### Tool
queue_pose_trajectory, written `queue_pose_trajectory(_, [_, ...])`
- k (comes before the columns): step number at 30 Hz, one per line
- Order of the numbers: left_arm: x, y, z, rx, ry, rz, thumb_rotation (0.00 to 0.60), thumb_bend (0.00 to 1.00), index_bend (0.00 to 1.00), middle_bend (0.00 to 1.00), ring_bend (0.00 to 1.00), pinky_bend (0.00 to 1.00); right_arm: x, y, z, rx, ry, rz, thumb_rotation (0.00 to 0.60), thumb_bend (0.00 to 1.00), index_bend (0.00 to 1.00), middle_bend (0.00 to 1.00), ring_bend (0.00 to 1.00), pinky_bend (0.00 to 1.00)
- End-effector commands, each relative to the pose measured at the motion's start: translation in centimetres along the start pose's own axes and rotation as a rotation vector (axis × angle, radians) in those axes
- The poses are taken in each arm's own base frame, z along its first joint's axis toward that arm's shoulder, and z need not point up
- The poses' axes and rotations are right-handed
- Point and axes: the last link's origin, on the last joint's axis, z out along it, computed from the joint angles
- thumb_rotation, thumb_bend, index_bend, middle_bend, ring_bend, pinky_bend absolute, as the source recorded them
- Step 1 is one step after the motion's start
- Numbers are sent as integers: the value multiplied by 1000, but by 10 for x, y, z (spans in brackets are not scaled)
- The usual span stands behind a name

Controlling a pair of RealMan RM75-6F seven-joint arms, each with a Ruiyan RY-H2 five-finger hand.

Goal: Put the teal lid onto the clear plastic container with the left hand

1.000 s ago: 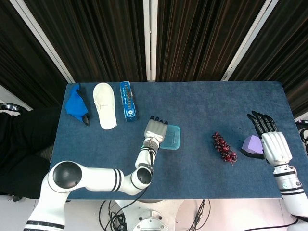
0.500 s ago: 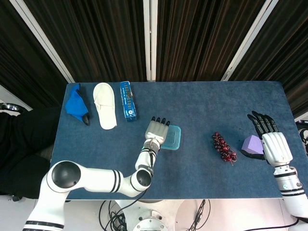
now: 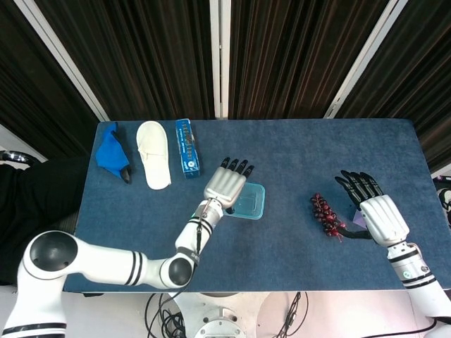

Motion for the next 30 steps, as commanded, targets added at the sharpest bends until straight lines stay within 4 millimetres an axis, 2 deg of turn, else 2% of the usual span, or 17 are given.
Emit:
queue_pose_trajectory(1, [-18, -22, -17, -89, -2, 16, 600, 0, 144, 70, 0, 0, 1, 0, 0, -3, 9, 5, 600, 0, 0, 0, 0, 0])
queue_pose_trajectory(4, [-31, -24, -11, -96, -53, 14, 593, 0, 174, 106, 0, 0, 1, 1, -3, -15, 19, 11, 600, 0, 0, 0, 0, 0])
queue_pose_trajectory(8, [-42, -25, -5, -89, -95, 18, 453, 0, 191, 138, 0, 0, 3, 6, -9, -37, 33, 12, 600, 0, 0, 0, 0, 0])
queue_pose_trajectory(9, [-44, -24, -4, -89, -99, 16, 436, 0, 193, 143, 0, 0, 3, 7, -10, -42, 39, 14, 600, 0, 0, 0, 0, 0])
queue_pose_trajectory(22, [-62, -28, 3, -42, -145, 56, 399, 0, 209, 153, 0, 0, 1, 9, -13, -58, 47, 21, 600, 0, 0, 0, 0, 0])
queue_pose_trajectory(30, [-66, -26, 4, -38, -160, 65, 402, 0, 212, 154, 0, 0, 1, 8, -12, -58, 50, 20, 600, 0, 0, 0, 0, 0])
